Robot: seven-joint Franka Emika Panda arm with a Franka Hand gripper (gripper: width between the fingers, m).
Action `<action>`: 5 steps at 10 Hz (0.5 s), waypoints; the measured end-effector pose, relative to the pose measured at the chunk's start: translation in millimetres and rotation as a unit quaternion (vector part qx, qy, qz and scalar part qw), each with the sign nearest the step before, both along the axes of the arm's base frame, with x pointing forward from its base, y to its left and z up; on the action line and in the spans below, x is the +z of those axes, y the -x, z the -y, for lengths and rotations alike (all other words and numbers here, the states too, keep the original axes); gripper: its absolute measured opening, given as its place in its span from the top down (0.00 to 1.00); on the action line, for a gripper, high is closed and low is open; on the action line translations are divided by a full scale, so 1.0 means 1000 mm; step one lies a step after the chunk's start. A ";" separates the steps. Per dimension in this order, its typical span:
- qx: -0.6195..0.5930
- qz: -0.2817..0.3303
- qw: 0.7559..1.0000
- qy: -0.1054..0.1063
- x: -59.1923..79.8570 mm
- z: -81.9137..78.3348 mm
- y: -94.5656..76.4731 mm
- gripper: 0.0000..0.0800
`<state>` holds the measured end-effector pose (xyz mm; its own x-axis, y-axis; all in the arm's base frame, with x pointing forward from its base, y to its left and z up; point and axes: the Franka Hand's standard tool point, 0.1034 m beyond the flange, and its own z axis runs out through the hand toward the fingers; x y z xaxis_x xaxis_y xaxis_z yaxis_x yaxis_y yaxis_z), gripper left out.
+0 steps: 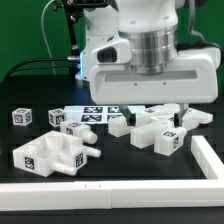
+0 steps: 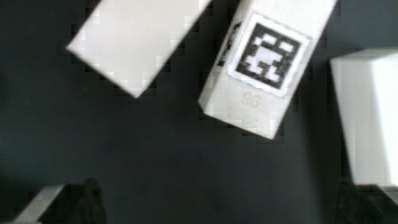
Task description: Assemble chair
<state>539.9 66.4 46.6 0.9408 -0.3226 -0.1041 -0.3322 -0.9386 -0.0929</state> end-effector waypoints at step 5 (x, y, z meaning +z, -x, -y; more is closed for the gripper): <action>-0.023 -0.005 1.000 0.003 -0.022 -0.026 0.008 0.19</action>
Offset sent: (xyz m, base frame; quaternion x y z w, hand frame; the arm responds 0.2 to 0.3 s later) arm 0.0005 0.0180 -0.0192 -0.0246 0.0100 0.0343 0.9991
